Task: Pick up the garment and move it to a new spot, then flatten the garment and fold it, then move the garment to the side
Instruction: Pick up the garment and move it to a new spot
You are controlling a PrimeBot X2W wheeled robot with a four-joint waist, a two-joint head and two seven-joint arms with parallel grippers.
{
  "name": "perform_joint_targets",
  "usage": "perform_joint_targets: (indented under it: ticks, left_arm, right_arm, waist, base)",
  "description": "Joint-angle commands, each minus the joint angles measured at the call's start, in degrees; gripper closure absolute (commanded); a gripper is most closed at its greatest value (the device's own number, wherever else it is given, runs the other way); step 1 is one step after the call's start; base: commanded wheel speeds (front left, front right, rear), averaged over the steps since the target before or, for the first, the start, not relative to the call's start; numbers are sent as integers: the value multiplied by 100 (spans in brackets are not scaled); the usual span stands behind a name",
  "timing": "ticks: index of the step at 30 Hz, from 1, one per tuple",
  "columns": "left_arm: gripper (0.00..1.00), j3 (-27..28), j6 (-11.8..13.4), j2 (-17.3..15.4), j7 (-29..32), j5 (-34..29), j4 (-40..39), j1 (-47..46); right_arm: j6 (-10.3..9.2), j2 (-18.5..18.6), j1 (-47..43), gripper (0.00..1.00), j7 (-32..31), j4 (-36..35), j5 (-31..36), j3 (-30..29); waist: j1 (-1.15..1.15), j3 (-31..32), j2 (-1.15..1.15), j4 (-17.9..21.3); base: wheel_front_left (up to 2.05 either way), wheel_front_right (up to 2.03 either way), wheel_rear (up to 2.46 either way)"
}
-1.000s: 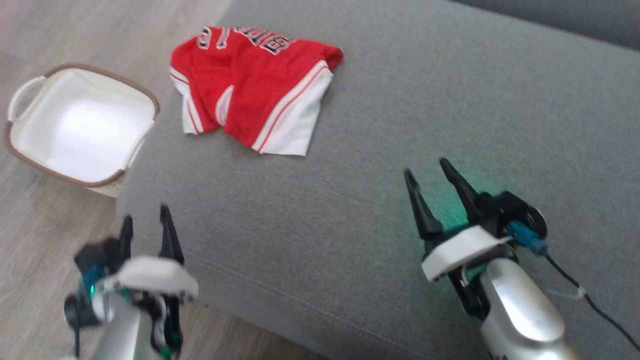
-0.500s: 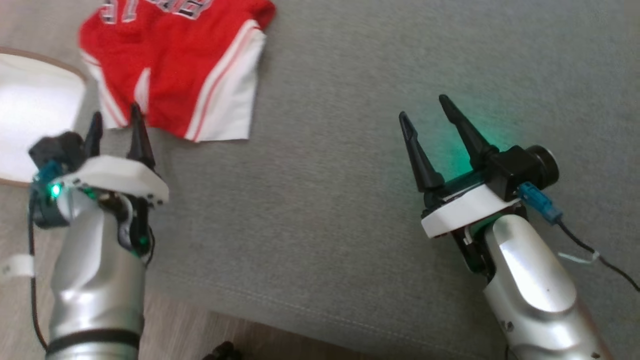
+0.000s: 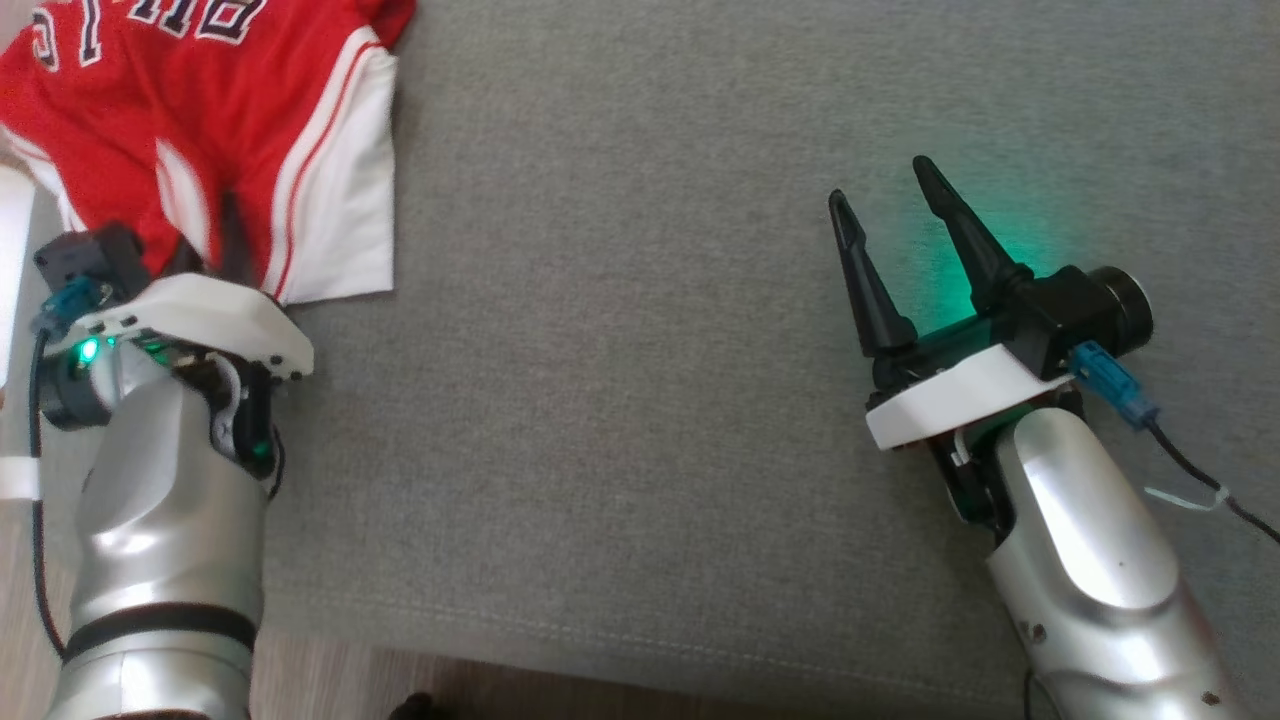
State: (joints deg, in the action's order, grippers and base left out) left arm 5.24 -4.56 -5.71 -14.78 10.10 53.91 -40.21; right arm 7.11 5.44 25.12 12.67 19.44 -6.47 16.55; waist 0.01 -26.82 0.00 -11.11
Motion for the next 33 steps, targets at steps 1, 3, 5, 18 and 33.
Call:
perform_joint_targets:
  ticks: [1,3,5,18,33]
  left_arm:
    - [100,153,-23,-293,-22,-74,-100,-62]
    - [100,170,-30,-357,-22,-119,-260,-94]
    - [100,140,-51,-408,-22,-198,-499,-109]
    - [100,-695,-242,-70,-22,-527,-1851,-373]
    - [100,-2829,129,281,-22,615,-2433,111]
  right_arm:
    - [37,-145,37,0,77,-125,-14,100]
    - [37,-177,40,0,118,-56,-53,73]
    - [37,-207,28,0,157,25,-119,37]
    - [37,-255,-87,0,231,96,-927,98]
    - [37,-256,-229,0,232,-98,-1251,232]
  waist:
    - [-1,87,0,80]
    - [-1,224,0,162]
    - [-1,371,0,249]
    - [-1,1049,0,1484]
    - [-1,1023,0,2776]
  base:
    - [0,0,0]
    - [0,0,0]
    - [0,0,0]
    - [0,0,0]
    - [0,0,0]
